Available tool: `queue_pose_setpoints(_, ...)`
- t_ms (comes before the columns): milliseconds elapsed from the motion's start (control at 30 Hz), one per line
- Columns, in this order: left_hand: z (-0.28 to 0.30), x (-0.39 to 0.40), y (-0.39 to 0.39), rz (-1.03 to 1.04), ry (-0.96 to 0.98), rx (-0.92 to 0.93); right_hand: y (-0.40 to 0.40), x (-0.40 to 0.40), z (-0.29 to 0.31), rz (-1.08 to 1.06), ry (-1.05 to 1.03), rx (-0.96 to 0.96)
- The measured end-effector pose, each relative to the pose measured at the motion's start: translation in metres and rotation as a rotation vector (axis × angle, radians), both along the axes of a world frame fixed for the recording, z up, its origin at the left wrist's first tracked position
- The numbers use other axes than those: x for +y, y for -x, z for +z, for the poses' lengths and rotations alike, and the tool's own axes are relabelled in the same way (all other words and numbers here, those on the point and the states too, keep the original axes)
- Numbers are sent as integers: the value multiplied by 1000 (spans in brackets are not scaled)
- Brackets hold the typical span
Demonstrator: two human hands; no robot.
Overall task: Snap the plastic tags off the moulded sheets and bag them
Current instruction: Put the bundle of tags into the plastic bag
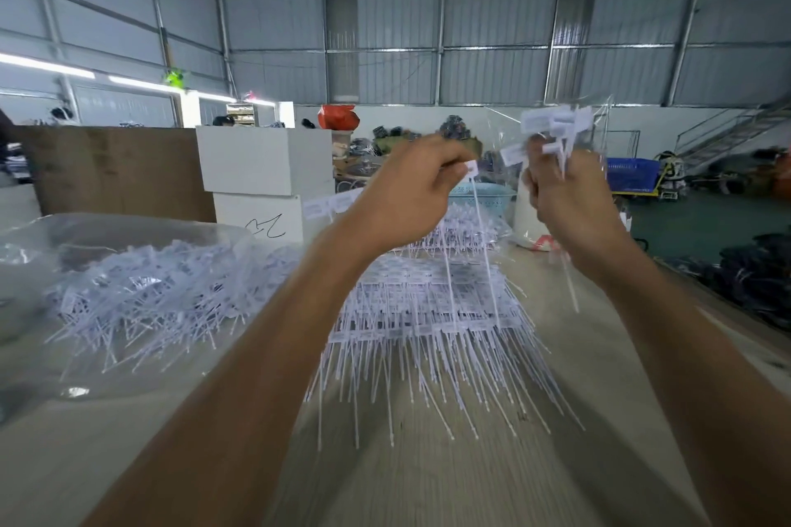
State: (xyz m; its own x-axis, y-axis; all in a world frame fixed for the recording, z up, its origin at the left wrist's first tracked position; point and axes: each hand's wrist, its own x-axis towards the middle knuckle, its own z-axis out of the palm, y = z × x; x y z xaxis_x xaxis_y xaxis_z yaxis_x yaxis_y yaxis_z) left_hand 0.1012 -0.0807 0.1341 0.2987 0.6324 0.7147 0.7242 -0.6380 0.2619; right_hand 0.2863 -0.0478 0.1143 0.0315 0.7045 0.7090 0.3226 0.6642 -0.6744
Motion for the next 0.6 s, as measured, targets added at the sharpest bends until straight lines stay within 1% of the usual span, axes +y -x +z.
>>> queue_pose_setpoints(67, -2, 6, 2, 29, 20, 32, 8, -3, 1, 58, 35, 15)
queue_pose_setpoints(133, -5, 10, 3, 30, 36, 55, 12, -2, -1, 71, 60, -6)
queue_pose_setpoints(233, -8, 12, 5, 24, 60, 85, 12, 3, -6, -30, -43, -194)
queue_pose_setpoints(300, -8, 12, 4, 2, 44, 80, 11, 4, -6, -84, -126, -251)
queue_pose_setpoints(400, -6, 9, 5, -60, -16, -10, 10, 3, -2, -45, -170, -221)
queue_pose_setpoints(500, -6, 6, 6, -130, 20, -167, 11, -3, 0, -60, -218, -152)
queue_pose_setpoints(600, -6, 6, 6, -206, 33, -246, 13, -10, 0, -9, -168, -34)
